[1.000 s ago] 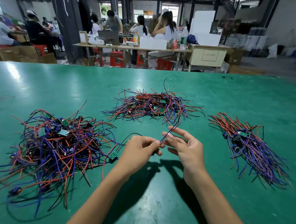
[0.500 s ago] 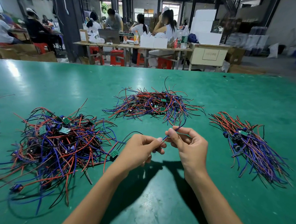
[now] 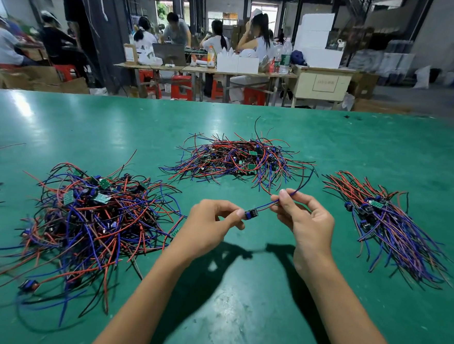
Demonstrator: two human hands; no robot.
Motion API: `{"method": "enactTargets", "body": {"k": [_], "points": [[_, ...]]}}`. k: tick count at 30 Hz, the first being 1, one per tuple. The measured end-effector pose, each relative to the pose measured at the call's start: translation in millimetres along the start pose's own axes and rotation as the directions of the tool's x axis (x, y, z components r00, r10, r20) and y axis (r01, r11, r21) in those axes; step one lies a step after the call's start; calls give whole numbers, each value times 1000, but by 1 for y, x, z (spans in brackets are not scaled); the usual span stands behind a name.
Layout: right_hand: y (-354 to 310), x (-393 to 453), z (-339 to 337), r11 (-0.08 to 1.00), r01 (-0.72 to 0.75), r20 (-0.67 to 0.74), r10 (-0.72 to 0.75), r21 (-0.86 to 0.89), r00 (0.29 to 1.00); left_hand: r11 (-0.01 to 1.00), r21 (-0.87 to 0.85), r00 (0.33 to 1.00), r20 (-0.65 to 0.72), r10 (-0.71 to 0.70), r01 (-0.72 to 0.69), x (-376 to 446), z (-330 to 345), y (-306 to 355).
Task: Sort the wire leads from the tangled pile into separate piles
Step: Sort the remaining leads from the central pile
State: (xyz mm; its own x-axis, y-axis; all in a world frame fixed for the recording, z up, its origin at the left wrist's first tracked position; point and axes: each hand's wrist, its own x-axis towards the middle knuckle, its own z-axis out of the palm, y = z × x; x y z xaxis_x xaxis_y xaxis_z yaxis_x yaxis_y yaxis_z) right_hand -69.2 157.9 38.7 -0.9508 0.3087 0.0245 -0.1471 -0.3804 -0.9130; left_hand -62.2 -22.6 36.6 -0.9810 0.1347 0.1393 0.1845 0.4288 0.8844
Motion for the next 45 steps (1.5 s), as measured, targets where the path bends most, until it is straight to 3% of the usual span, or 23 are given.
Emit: {"method": "enactTargets", "body": {"k": [9,13,17,23,26,28,29,30,32,34,35,36,39,41,45], "points": [[-4,5,-7,991,-126,-59,128,31,990,1000,-6,1000,7,-21,21,1,-1,-2],[-4,5,-9,991,-128,-14,128,30,992,999,-11,999,1,-33,33,1,0,-1],[-4,4,-9,990,-138,64,137,4,988,988,-142,998,-14,-66,63,0,7,3],[1,3,-6,996,-71,115,76,-45,991,989,-148,993,115,-9,26,-6,12,10],[-1,2,-3,997,-19,132,29,-74,991,958,-284,998,57,-33,48,-7,2,18],[-1,2,-3,989,-13,139,34,-149,990,923,-385,995,-98,-30,-10,-7,-13,26],[-1,2,-3,982,-17,144,45,-188,989,928,-365,969,-246,-21,-72,-8,-24,29],[0,2,-4,975,-15,155,51,-222,987,953,-274,902,-431,-3,-127,-9,-36,31],[5,2,-3,961,12,183,40,-278,982,994,10,651,-755,81,-111,-13,-63,28],[15,3,-2,943,40,204,30,-329,979,977,183,373,-918,131,108,-20,-90,19],[22,4,-1,925,58,216,27,-375,976,944,206,283,-950,130,258,-23,-101,13],[30,5,-1,885,91,226,16,-456,974,890,211,255,-960,112,404,-26,-109,5],[52,14,4,594,214,232,-47,-776,972,749,228,372,-928,-27,623,-26,-115,-11],[55,27,14,444,229,227,-58,-867,972,738,244,420,-906,-58,629,-25,-111,-14],[50,76,44,267,298,288,-76,-916,955,745,319,450,-892,28,586,-20,-102,-9]]}}
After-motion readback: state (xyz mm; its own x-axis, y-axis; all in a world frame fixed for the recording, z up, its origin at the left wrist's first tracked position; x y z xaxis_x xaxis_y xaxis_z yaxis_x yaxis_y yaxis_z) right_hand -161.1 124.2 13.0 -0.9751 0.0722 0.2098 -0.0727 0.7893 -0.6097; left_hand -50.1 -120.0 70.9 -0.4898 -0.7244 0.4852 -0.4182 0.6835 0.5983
